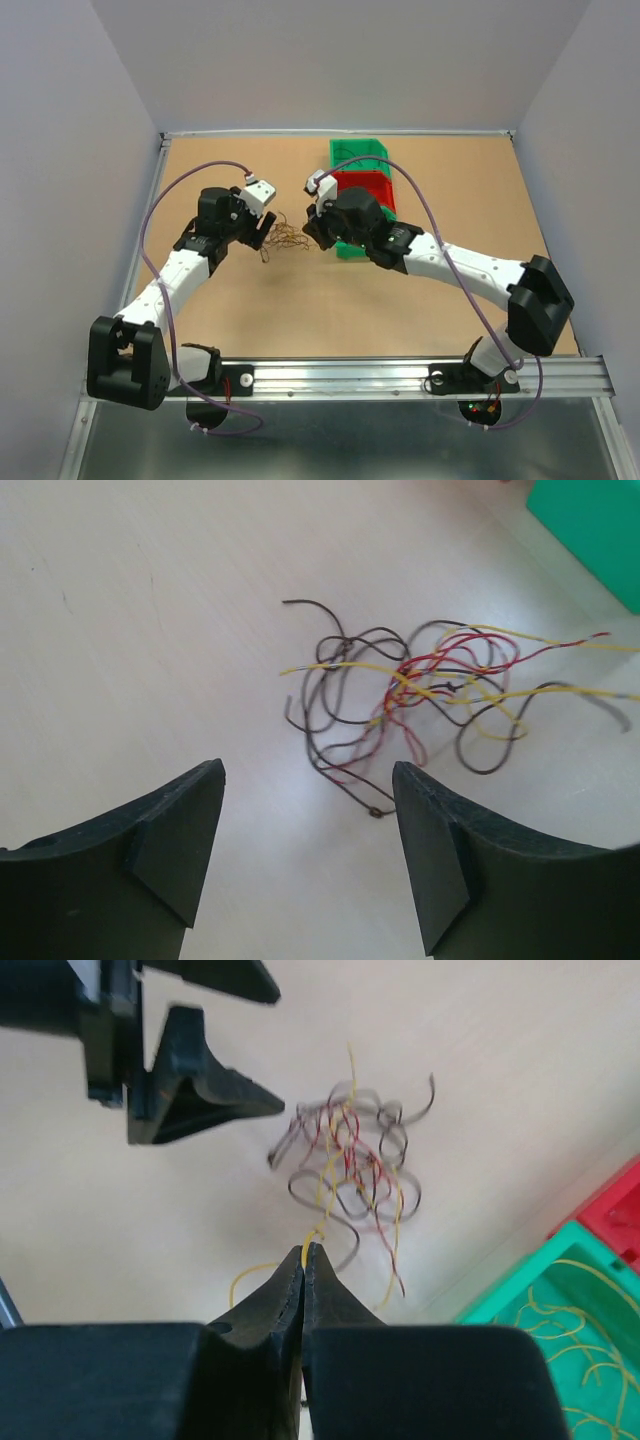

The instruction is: Untangle the cables

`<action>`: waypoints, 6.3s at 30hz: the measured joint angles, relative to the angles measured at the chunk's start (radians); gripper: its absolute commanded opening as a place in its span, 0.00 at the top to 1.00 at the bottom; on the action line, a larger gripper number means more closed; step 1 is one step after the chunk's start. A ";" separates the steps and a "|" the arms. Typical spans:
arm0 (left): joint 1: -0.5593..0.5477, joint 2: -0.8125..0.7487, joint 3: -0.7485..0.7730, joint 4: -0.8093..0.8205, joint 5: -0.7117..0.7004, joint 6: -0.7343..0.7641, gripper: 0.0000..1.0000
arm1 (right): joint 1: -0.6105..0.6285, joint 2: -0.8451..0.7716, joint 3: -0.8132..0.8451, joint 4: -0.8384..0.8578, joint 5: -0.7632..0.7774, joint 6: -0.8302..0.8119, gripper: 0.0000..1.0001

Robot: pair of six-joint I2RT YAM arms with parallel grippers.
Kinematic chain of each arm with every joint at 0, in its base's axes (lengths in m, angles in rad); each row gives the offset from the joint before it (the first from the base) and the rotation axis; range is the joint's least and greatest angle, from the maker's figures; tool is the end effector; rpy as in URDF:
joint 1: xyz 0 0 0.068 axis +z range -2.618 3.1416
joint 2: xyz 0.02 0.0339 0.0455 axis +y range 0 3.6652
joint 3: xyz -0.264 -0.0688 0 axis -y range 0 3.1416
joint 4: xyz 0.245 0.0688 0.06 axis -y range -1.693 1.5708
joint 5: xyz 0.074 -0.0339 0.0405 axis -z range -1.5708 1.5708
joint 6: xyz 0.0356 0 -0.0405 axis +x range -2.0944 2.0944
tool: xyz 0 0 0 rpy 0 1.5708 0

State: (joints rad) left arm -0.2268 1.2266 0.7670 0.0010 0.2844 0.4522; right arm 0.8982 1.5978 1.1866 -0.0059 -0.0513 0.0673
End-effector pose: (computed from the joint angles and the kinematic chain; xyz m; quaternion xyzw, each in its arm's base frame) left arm 0.2648 -0.0714 0.2592 0.3505 0.7678 -0.0608 0.5328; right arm 0.2327 0.2951 0.2901 -0.3510 0.7610 0.2721 0.4729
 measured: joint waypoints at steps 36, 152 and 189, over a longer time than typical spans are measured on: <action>0.034 -0.150 0.048 0.274 0.507 -0.138 0.05 | 0.000 0.012 0.652 0.043 0.046 -0.001 0.99; 0.266 0.093 0.077 0.420 0.275 -0.328 0.23 | -0.349 -0.436 -0.256 0.488 0.274 0.179 1.00; 0.089 0.034 0.057 0.376 0.258 -0.168 0.21 | -0.349 -0.219 -0.318 0.061 0.023 0.236 1.00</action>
State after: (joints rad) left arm -0.1383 1.2606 0.8242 0.3771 0.5426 0.2844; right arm 0.5491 1.3792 0.8684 0.0551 -0.0288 0.3035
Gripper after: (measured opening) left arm 0.786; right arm 0.019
